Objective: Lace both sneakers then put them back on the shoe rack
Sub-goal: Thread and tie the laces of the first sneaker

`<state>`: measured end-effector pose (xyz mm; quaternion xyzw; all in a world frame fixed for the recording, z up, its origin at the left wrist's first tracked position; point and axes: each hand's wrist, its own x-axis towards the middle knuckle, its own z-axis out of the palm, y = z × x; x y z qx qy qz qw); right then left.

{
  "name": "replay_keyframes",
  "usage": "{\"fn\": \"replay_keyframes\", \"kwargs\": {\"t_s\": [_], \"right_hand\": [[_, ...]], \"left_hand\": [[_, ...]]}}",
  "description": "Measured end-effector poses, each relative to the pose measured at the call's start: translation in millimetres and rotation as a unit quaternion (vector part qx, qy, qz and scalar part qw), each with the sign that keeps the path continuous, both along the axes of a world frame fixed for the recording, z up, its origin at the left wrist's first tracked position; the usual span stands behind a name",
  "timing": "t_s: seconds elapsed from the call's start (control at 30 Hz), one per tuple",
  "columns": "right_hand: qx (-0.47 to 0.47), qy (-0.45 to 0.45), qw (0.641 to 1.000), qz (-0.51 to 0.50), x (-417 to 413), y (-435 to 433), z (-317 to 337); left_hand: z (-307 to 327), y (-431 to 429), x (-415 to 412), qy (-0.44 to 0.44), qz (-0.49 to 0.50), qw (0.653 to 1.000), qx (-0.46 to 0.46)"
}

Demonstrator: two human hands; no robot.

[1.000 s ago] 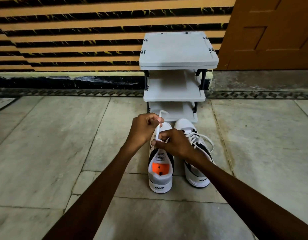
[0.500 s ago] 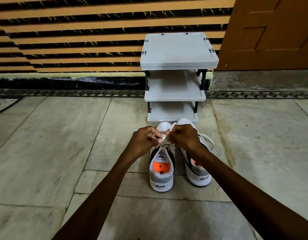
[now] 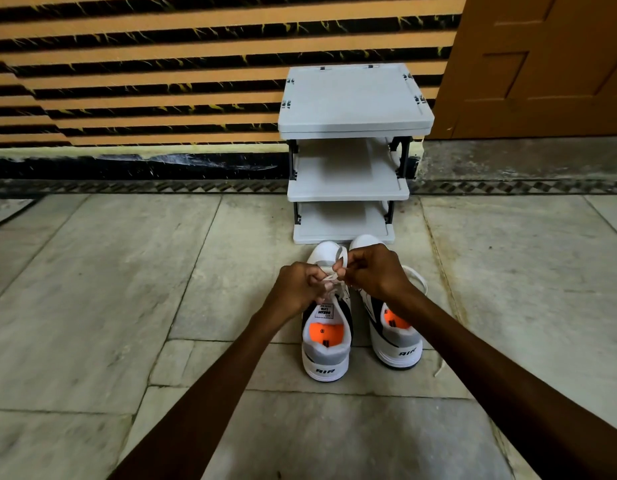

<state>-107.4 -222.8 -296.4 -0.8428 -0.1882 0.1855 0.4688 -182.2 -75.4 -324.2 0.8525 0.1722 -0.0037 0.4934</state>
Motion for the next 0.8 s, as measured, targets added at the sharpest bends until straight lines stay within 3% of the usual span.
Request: {"fn": "replay_keyframes", "kwargs": {"t_s": [0.07,0.13,0.2,0.27,0.33,0.5,0.67,0.8], "right_hand": [[0.0,0.012,1.0,-0.004,-1,0,1],[0.003,0.018,1.0,-0.005,-2,1,2],[0.005,0.016,1.0,-0.002,-3,2,2],[0.001,0.012,1.0,0.001,-4,2,2],[-0.009,0.005,1.0,0.007,-5,2,4],[-0.025,-0.001,1.0,0.009,-4,-1,6],[-0.02,0.008,1.0,0.006,-5,-7,6],[-0.024,0.009,1.0,0.012,-5,-7,5]], "left_hand": [[3,4,-2,0.014,-0.019,0.999,-0.04],[6,5,-3,0.019,-0.022,1.0,-0.01],[7,3,-4,0.021,0.0,0.994,0.106],[8,0,-6,0.017,0.032,0.966,0.257],[5,-5,-6,-0.023,0.019,0.952,0.305],[-4,-12,-1,-0.053,-0.025,0.973,0.223],[-3,4,3,-0.011,0.017,0.997,0.076],[-1,5,0,-0.019,0.051,0.998,0.039]]}}
